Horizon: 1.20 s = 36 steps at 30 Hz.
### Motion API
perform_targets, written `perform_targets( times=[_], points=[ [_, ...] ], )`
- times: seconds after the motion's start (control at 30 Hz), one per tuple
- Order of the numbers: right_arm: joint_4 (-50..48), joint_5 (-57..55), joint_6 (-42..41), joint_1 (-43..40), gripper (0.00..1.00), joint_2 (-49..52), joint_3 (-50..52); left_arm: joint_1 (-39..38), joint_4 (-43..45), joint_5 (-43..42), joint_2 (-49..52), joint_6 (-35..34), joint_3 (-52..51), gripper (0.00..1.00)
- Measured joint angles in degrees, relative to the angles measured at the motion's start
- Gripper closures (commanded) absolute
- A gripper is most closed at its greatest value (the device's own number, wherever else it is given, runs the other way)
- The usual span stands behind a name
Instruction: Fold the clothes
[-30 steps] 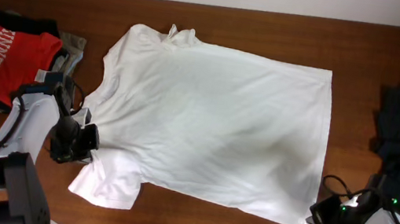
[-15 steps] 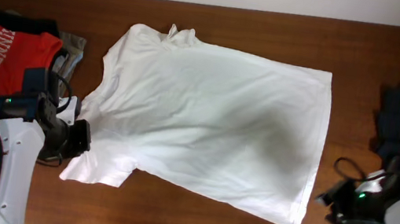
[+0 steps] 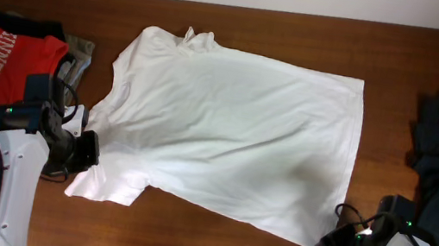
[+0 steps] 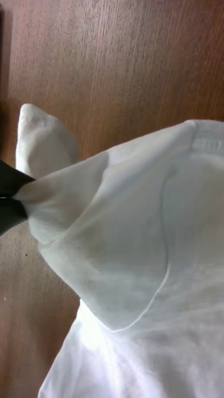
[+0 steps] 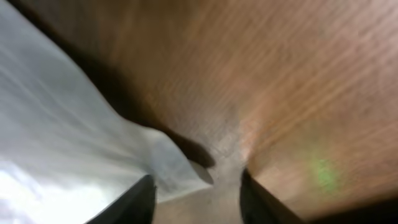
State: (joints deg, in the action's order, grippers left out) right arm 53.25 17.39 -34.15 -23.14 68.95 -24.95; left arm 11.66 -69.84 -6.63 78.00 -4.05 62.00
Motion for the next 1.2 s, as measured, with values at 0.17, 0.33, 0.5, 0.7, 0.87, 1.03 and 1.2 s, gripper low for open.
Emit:
perform_targets(
  times=[0.17, 0.33, 0.5, 0.7, 0.87, 1.03, 1.2],
  points=[
    [-1.9, -0.9, -0.3, 0.0, 0.96, -0.1, 0.0, 0.0, 0.0, 0.0, 0.0, 0.0, 0.0, 1.00],
    [8.2, -0.9, 1.1, 0.0, 0.96, -0.7, -9.1, 0.0, -0.8, 0.0, 0.0, 0.0, 0.0, 1.00],
    [24.3, -4.3, 3.5, 0.0, 0.96, -5.9, -31.7, 0.0, -5.0, 0.0, -2.5, 0.0, 0.1, 1.00],
    [31.9, -7.1, 7.0, 0.0, 0.96, -8.2, -36.3, 0.0, -11.9, -3.1, -8.0, 0.0, 0.1, 1.00],
    [24.2, -4.7, 7.8, 0.0, 0.96, -8.9, -36.3, 0.0, -6.5, -5.1, -8.1, -0.1, 0.1, 1.00],
    [10.2, -0.4, 5.6, 0.0, 0.96, 3.1, -36.7, 0.0, 11.7, -5.2, -4.5, -0.1, 0.2, 1.00],
    [-3.8, 4.6, 5.4, 0.2, 0.96, 19.2, -36.7, -4.1, 26.9, -5.6, 7.0, 0.0, 0.2, 0.95]
  ],
)
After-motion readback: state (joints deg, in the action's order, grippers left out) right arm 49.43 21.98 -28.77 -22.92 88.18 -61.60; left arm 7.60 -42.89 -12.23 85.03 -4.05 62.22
